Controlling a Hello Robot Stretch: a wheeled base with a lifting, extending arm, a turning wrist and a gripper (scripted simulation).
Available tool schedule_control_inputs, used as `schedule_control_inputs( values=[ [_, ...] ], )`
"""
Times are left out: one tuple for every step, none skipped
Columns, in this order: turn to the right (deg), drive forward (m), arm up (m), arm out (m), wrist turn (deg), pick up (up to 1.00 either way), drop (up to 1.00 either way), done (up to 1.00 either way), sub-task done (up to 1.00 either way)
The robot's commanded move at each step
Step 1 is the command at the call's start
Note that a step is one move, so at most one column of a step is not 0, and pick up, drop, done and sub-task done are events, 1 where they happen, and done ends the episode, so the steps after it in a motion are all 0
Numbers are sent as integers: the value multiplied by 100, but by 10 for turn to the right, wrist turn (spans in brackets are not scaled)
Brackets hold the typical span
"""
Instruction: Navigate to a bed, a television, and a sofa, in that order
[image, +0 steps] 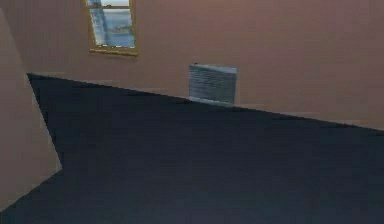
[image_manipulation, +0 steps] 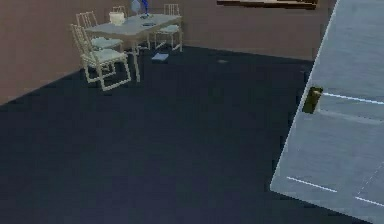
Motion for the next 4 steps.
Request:
schedule_control_inputs(
  values=[
    [-180,0,0,0,0,0,0,0,0],
    [0,45,0,0,0,0,0,0,0],
    [-90,0,0,0,0,0,0,0,0],
    [0,100,0,0,0,0,0,0,0]
  ],
)
